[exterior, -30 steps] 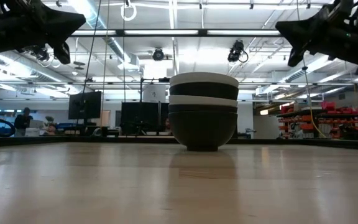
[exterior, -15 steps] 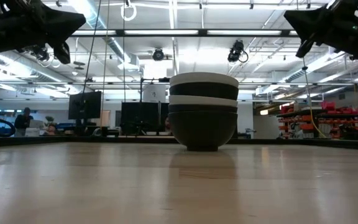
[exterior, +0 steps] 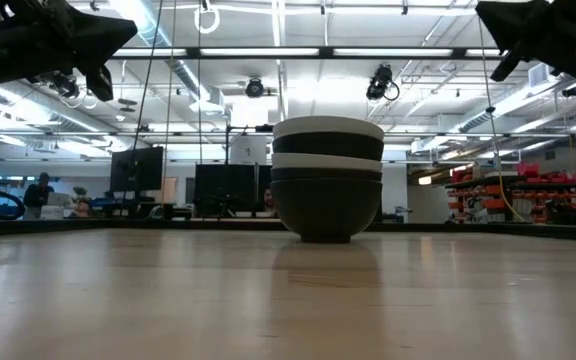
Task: Nest bowls inside each other
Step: Return to Home Position
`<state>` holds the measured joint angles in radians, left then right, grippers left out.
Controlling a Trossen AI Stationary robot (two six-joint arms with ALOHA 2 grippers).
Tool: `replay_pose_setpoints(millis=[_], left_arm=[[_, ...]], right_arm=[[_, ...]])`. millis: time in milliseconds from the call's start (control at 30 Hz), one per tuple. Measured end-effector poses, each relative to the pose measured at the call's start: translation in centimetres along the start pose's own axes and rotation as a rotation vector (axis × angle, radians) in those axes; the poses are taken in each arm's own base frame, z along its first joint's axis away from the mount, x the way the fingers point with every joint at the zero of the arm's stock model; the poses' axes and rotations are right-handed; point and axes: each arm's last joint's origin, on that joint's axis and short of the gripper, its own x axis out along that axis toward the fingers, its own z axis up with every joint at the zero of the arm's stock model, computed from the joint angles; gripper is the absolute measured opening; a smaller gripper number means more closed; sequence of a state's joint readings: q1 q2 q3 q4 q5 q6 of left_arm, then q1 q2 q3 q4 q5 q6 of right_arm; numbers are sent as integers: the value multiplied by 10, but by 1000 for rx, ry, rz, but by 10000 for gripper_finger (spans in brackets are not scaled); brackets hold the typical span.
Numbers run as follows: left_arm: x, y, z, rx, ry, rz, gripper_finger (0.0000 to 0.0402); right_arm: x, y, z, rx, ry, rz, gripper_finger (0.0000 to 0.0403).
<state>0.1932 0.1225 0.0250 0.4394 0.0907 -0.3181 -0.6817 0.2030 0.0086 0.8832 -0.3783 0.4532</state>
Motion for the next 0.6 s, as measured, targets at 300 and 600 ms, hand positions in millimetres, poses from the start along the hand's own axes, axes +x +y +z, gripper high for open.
replay_pose_setpoints(millis=[300, 600], left_arm=[[0, 0, 0, -3, -4, -1, 33], [0, 0, 0, -2, -4, -2, 25]], right_arm=[[-4, 7, 12, -57, -116, 38, 15], [-6, 10, 15, -33, -135, 51, 15]])
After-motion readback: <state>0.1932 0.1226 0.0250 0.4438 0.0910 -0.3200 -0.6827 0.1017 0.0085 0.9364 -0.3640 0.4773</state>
